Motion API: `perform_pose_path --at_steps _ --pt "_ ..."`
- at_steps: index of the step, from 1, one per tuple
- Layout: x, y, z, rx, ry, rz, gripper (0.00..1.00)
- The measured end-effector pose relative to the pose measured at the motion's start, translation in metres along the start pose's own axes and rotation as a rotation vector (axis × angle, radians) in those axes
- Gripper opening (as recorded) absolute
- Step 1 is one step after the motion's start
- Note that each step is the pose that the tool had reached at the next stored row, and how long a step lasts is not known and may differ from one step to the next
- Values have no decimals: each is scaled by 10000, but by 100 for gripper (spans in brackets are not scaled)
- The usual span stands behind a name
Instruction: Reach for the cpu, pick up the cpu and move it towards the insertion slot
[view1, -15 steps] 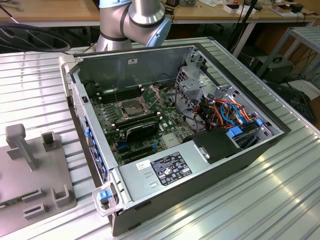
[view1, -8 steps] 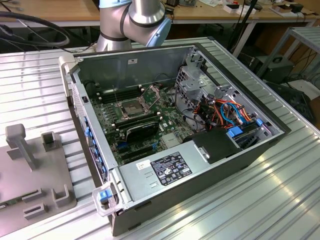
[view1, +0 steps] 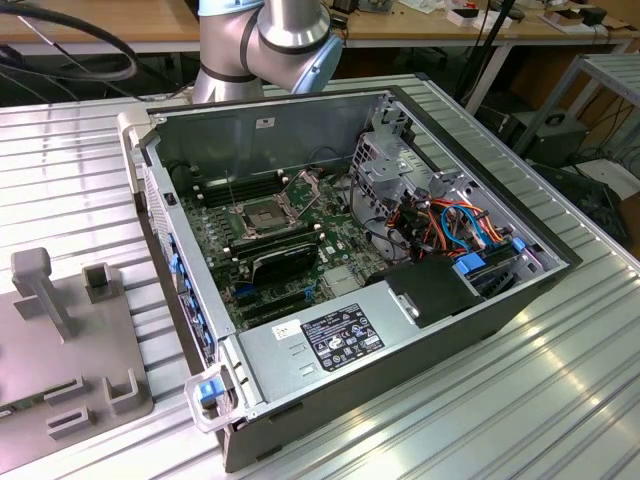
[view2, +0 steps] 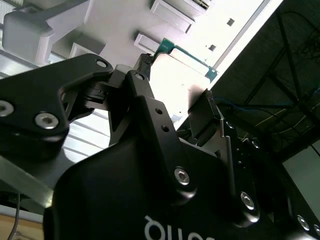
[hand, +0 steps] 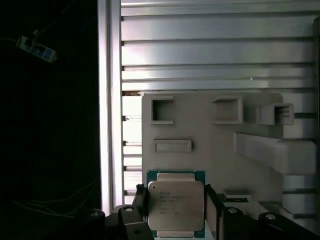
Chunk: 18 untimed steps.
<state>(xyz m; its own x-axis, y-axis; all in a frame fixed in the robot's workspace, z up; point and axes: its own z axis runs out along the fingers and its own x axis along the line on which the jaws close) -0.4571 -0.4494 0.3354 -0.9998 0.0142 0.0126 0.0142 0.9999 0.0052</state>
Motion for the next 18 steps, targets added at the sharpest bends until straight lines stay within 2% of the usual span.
perform_pose_path --at_steps 5,9,18 --pt "1 0 -69 1 9 0 55" --pt "2 1 -162 1 19 0 55" --pt "3 1 -289 1 33 0 55"
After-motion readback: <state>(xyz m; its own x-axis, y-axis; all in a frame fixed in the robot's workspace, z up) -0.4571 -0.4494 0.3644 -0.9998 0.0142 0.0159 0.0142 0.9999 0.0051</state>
